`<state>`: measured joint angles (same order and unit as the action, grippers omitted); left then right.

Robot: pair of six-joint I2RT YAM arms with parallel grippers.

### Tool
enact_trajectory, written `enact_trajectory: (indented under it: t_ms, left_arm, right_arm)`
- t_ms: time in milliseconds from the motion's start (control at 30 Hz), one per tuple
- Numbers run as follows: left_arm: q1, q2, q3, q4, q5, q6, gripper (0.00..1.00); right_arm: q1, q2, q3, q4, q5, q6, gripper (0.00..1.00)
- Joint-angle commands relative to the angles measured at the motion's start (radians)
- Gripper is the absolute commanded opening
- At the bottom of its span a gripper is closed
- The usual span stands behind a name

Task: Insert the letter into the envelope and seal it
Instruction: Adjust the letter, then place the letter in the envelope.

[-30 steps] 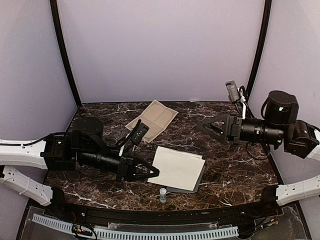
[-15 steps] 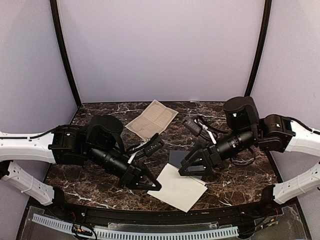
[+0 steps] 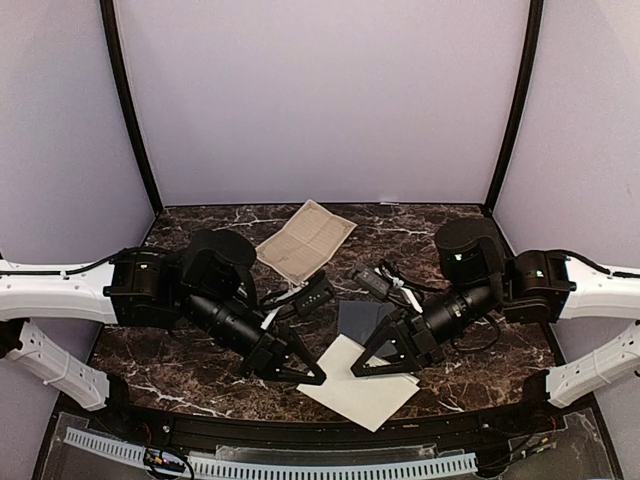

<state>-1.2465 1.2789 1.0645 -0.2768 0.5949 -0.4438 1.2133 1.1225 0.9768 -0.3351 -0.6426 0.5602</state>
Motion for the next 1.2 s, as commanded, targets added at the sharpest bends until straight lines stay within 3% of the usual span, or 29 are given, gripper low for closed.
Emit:
enact_trajectory:
  t_ms: [0, 100, 167, 233, 333, 433, 500, 767, 1167]
  left_arm:
    - [0.000, 0.005, 0.029, -0.010, 0.008, 0.033, 0.00]
    - [0.007, 0.000, 0.029, -0.002, -0.013, 0.029, 0.00]
    - [0.012, -0.010, 0.025, 0.006, -0.048, 0.020, 0.02]
    - [0.019, -0.021, 0.019, 0.023, -0.088, 0.005, 0.12]
    - [0.035, -0.040, -0.004, 0.077, -0.144, -0.031, 0.43]
    - [0.063, -0.048, -0.030, 0.130, -0.177, -0.069, 0.60]
    - [0.100, -0.046, -0.051, 0.173, -0.189, -0.111, 0.64]
    - [0.238, 0.062, -0.076, 0.247, -0.243, -0.264, 0.66]
    - [0.303, 0.308, -0.079, 0.389, -0.253, -0.371, 0.61]
  right_arm:
    - [0.009, 0.003, 0.004, 0.064, -0.004, 0.012, 0.15]
    - [0.008, 0.006, 0.017, 0.045, 0.012, 0.007, 0.01]
    - [0.008, 0.003, 0.024, 0.025, 0.049, 0.004, 0.00]
    - [0.007, -0.007, 0.032, -0.014, 0.125, 0.020, 0.00]
    - [0.004, -0.051, 0.031, -0.046, 0.266, 0.059, 0.00]
    - [-0.024, -0.129, -0.004, -0.057, 0.389, 0.118, 0.00]
    - [-0.069, -0.180, -0.047, -0.059, 0.448, 0.159, 0.00]
    - [-0.264, -0.298, -0.251, -0.004, 0.551, 0.256, 0.00]
    - [-0.454, -0.200, -0.498, 0.317, 0.501, 0.356, 0.00]
